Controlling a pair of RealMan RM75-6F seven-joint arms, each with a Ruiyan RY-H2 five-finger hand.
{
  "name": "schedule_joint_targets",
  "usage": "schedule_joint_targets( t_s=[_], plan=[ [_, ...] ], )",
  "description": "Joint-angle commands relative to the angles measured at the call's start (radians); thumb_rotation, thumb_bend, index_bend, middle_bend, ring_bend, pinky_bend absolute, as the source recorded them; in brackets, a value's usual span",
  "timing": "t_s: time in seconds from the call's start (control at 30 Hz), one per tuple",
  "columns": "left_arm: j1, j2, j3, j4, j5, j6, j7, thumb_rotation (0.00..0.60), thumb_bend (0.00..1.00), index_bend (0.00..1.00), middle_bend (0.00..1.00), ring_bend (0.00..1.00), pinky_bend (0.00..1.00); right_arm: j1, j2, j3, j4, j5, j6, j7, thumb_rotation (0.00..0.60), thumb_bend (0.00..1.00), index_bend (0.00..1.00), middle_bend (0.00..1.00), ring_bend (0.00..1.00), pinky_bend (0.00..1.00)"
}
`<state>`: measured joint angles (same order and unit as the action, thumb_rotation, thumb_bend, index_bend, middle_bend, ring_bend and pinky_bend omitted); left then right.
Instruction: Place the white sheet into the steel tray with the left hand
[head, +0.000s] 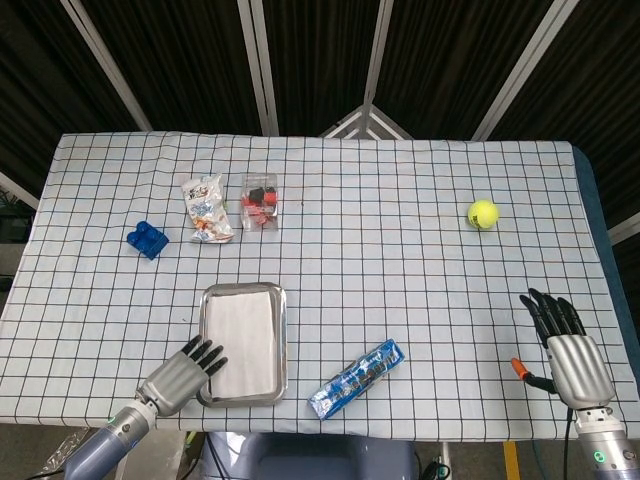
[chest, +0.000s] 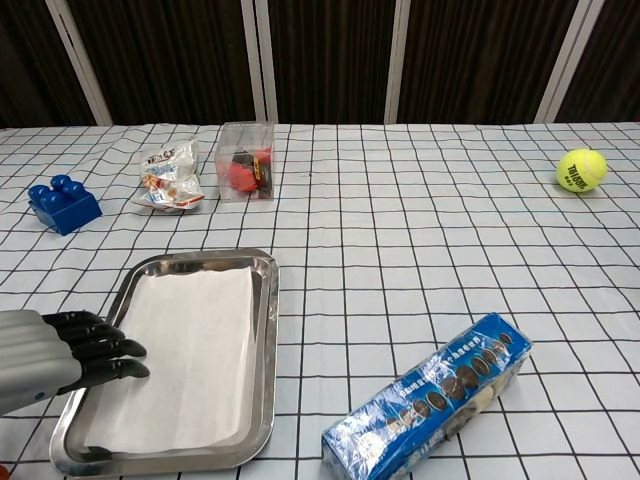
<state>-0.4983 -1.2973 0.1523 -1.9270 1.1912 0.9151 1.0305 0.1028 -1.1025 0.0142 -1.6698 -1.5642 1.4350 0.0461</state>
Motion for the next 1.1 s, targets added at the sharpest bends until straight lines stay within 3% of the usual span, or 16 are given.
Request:
schedule_joint_targets(
  t_s=[0.03, 1.1],
  plan=[
    [-0.011, -0.003, 0.007, -0.001, -0.017, 0.005, 0.015, 0.6, 0.24, 0.0, 0.0, 0.0, 0.0, 0.0, 0.0, 0.0, 0.0, 0.0, 0.0, 0.0, 0.6, 0.31, 0.0, 0.0, 0.0, 0.0],
    [-0.078, -0.03, 0.048, 0.003, -0.081, 0.053, 0.007, 0.6, 0.24, 0.0, 0.0, 0.0, 0.0, 0.0, 0.001, -0.001, -0.004, 0.001, -0.002, 0.0, 0.6, 0.31, 0.0, 0.0, 0.0, 0.0]
  ],
)
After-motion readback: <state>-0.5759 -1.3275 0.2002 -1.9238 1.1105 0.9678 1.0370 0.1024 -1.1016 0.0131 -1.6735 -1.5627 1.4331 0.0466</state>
